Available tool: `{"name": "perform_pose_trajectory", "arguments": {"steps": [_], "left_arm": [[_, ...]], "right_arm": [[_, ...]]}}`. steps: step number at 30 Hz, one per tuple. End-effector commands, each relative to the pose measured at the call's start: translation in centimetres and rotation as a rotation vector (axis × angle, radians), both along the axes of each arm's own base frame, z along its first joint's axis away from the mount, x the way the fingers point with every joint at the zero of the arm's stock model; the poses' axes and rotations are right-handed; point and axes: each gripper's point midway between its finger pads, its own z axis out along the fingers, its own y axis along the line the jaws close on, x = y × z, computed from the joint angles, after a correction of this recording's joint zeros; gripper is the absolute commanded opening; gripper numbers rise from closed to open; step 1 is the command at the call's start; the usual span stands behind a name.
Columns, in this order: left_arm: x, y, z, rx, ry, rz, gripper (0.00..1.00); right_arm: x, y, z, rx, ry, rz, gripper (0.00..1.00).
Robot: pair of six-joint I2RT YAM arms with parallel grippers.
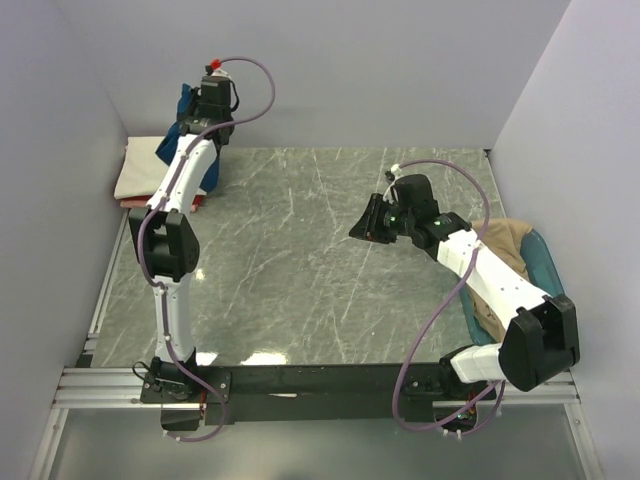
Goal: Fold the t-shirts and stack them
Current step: Neatly place the folded tshirt to the corner
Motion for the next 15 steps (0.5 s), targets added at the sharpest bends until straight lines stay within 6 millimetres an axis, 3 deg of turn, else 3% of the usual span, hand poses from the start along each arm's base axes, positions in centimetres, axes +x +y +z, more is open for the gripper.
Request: {"name": "perform_pose_trajectory", "arguments": {"steps": [1, 8, 9, 10, 11, 15], "left_arm": [[-0.2, 2.4, 4.5, -0.046, -0.137, 0.007, 0.0], [2.3, 7.3, -1.2, -0.072, -0.089, 0.051, 0.0], [2.8, 8.7, -1.4, -0.073, -0.119, 0.066, 0.04], [3.2, 8.8, -1.8, -0.072, -0.132, 0.069, 0.09], [3.5, 11.6, -2.8, -0.074, -0.16, 0.119, 0.2], [4.4, 14.9, -4.8, -0.143, -0.202, 0.199, 0.43]], "right_arm": [[1.0, 0.4, 1.4, -0.01, -0.047, 0.003, 0.31], [1.1, 0.3, -0.5, -0.049, -0.007, -0.004, 0.31], [1.1, 0.4, -0.7, -0.056, -0.003, 0.0, 0.31], [1.1, 0.5, -0.7, -0.058, -0.004, 0.003, 0.32], [1.1, 0.4, -0.6, -0.064, -0.001, 0.005, 0.32], [0.9, 0.0, -1.0, -0.099, -0.007, 0.004, 0.35]]}}
